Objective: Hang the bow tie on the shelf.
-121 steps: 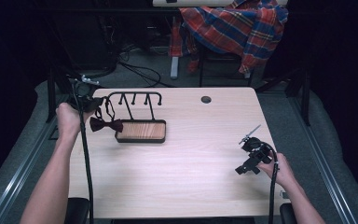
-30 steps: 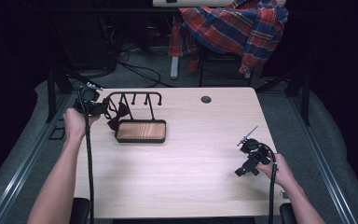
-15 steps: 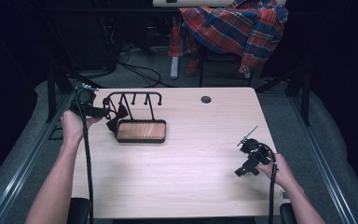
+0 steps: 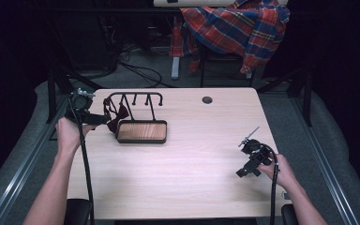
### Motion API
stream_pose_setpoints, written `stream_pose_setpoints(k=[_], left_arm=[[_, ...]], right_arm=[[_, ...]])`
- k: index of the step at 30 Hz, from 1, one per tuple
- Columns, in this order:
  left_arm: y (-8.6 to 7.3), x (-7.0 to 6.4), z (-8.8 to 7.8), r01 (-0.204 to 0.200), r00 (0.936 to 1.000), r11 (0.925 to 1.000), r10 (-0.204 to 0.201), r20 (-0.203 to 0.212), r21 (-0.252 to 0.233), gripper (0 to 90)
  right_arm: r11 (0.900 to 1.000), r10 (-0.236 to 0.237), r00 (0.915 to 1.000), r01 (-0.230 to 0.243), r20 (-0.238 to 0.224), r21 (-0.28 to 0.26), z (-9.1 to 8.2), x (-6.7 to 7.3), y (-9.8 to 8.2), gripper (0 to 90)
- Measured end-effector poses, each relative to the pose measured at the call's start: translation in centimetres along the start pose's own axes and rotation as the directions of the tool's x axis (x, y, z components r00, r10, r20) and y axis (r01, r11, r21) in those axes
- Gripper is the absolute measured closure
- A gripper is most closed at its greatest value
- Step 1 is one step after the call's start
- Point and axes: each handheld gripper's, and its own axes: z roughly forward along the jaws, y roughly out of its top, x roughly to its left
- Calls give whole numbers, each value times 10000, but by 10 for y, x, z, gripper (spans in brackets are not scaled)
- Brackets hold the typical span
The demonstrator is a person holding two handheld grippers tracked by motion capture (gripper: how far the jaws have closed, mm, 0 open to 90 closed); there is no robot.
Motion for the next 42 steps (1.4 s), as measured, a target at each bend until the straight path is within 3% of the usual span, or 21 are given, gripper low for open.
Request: stream_pose_setpoints(k=[9, 12, 13, 16, 19, 30, 34, 35, 42], left_arm=[[-26, -4, -1, 95, 9999, 9988, -90, -99, 478, 79], [-37, -6, 1, 119, 9999, 9964, -114, -72, 834, 73], [-40, -6, 2, 154, 9999, 9954, -153, -22, 946, 70], [-50, -8, 4, 252, 9995, 9923, -270, 139, 1211, 66], [-58, -11, 6, 287, 9993, 9890, -316, 175, 1448, 63], [-78, -20, 14, 297, 9989, 9788, -366, 305, 2026, 47], [-83, -19, 17, 342, 9986, 9746, -421, 310, 2214, 30], [-85, -19, 18, 367, 9984, 9738, -453, 335, 2244, 28], [-96, -12, 21, 639, 9960, 9706, -766, 462, 2319, 7]], right_arm=[[10000, -34, 10000, 34, 52, 51, 0, 0, 0, 48], [9977, -438, 9990, 434, 74, 515, -3, -2, 2, 48], [10000, -39, 10000, 39, 43, 47, 0, 0, 0, 48], [10000, -1, 10000, 1, -3, 35, 0, 0, 0, 48], [9975, -441, 9990, 436, 69, 562, -3, -2, 2, 48], [9980, -382, 9992, 377, 98, 501, -2, -1, 2, 48], [9982, -369, 9993, 365, 83, 474, -2, -1, 2, 48], [9996, -168, 9997, 164, 194, 213, -1, 0, 0, 48], [9995, -215, 9998, 214, 27, 221, 0, 0, 1, 48]])
